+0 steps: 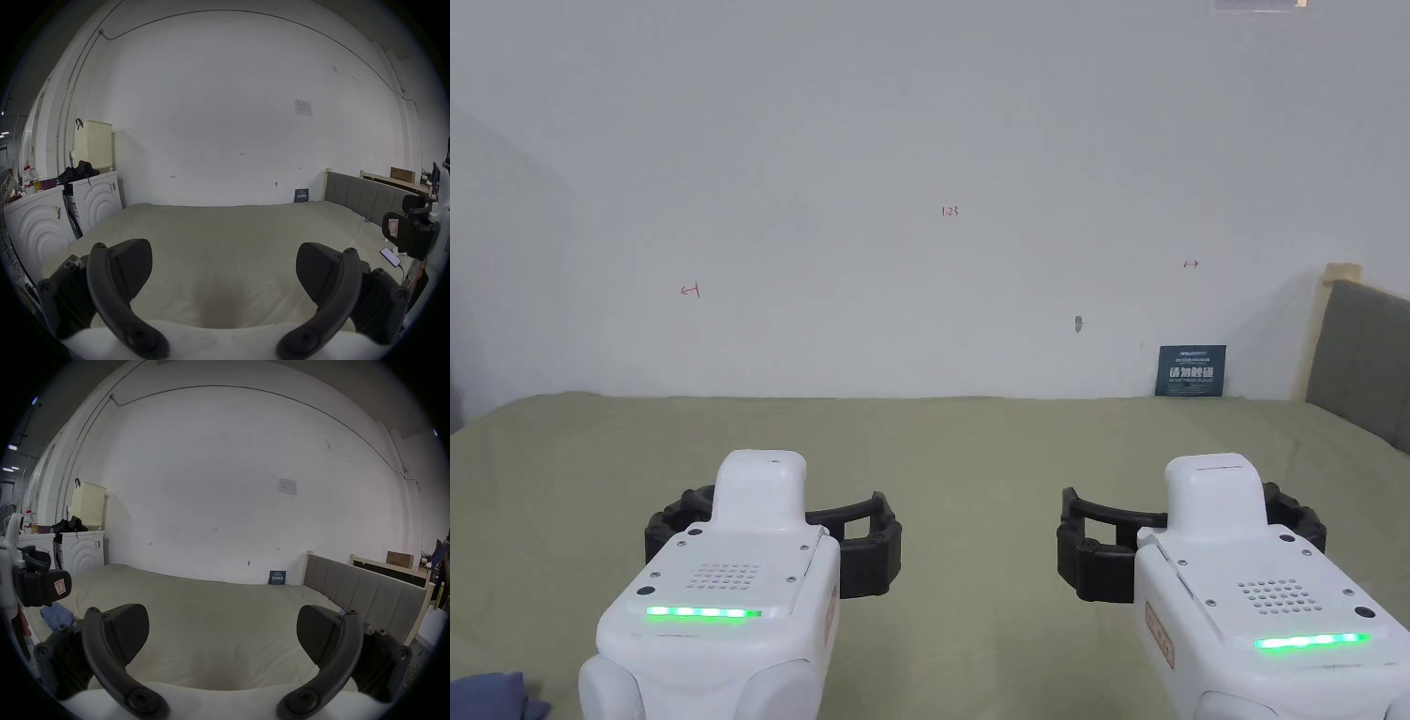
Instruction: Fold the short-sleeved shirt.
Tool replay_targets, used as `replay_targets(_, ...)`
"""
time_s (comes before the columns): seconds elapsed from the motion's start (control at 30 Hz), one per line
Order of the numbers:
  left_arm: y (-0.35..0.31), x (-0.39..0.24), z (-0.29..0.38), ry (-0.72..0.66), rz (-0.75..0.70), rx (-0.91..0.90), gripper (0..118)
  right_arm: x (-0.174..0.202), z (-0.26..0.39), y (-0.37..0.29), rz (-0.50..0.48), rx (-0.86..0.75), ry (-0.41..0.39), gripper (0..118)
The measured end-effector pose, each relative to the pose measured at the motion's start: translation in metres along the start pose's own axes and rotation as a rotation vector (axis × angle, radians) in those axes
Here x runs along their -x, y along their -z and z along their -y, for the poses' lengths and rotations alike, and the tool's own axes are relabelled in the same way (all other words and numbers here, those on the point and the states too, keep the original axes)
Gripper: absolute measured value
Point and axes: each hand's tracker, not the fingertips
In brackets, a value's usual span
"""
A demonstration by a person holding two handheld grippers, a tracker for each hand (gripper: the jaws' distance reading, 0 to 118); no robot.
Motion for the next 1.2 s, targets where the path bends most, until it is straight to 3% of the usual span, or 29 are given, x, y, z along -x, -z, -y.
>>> replay_targets(0.23,0.0,-0.001,0.001,-0.006,0.007,0.013,118,-0.004,0.0,0.005,0.017,0.029,0.002,118)
replay_targets(0.47,0.0,-0.001,0.002,-0.009,0.009,0.019,118,-0.008,-0.002,0.007,0.004,0.102,0.058,118)
replay_targets(0.6,0.0,-0.002,0.003,-0.016,0.014,0.021,118,0.001,-0.001,0.008,0.074,0.128,0.022,118)
replay_targets(0.77,-0.005,-0.005,0.001,-0.016,0.019,0.02,118,0.003,-0.002,0.004,0.061,0.114,0.008,118)
replay_targets(0.83,-0.004,-0.005,0.001,-0.018,0.018,0.02,118,0.003,-0.004,0.005,0.083,0.12,0.028,118)
replay_targets(0.9,-0.005,-0.004,0.0,-0.021,0.022,0.017,118,-0.004,-0.007,0.006,0.025,0.173,0.121,118)
replay_targets(1.0,-0.003,-0.004,0.0,-0.019,0.023,0.018,118,-0.01,-0.01,0.007,-0.011,0.238,0.182,118)
replay_targets(1.07,-0.002,-0.004,0.0,-0.017,0.025,0.021,118,-0.011,-0.009,0.006,0.015,0.216,0.176,118)
replay_targets(1.2,0.0,-0.003,0.001,-0.013,0.02,0.028,118,-0.006,0.007,-0.001,0.142,0.021,0.097,118)
